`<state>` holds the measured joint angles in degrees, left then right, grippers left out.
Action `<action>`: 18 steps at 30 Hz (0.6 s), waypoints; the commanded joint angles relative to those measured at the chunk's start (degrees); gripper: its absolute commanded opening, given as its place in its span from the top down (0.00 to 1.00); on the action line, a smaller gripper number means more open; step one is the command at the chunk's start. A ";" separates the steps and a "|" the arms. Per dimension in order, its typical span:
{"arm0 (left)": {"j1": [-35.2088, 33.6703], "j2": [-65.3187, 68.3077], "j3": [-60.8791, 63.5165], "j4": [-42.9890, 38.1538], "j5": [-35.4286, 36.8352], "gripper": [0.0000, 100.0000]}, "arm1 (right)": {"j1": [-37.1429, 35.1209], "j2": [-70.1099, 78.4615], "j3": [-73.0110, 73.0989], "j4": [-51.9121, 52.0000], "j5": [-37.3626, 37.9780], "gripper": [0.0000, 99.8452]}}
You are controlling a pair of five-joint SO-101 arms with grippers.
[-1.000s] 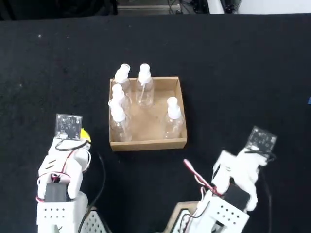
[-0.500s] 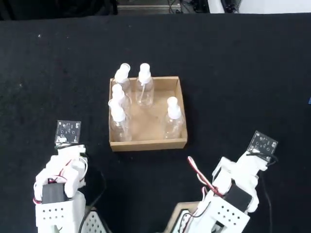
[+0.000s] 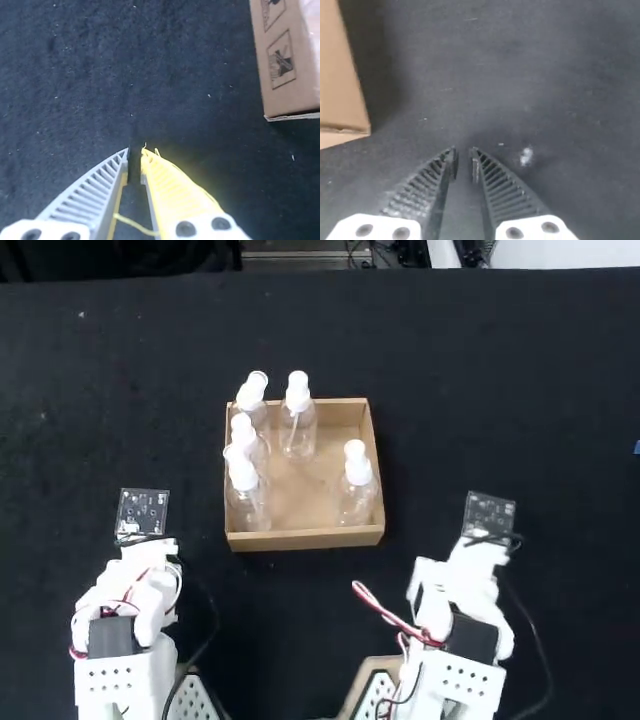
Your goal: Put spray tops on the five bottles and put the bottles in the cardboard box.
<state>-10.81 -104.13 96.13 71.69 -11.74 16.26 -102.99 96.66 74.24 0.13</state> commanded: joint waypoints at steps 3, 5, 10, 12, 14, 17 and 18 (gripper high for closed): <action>0.48 -0.44 1.27 1.41 -0.18 0.97 | -1.23 -5.58 -0.22 0.53 0.44 0.99; 0.57 -0.44 1.27 1.41 -0.18 0.97 | -1.14 -5.58 -0.22 0.53 0.44 0.99; 0.57 -0.44 1.27 1.41 -0.18 0.97 | -1.14 -5.58 -0.22 0.53 0.53 0.99; 0.57 -0.44 1.27 1.41 -0.18 0.97 | -1.14 -5.58 -0.22 0.53 0.53 0.99; 0.57 -0.44 1.27 1.41 -0.18 0.97 | -1.14 -5.58 -0.22 0.53 0.53 0.99; 0.48 -0.44 1.27 1.41 -0.18 0.97 | -1.14 -5.58 -0.22 0.53 0.53 0.99; 0.48 -0.44 1.27 1.41 -0.18 0.97 | -1.14 -5.58 -0.22 0.53 0.53 0.99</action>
<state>-10.81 -104.13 96.13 71.69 -11.74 15.74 -102.99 96.66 74.24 0.13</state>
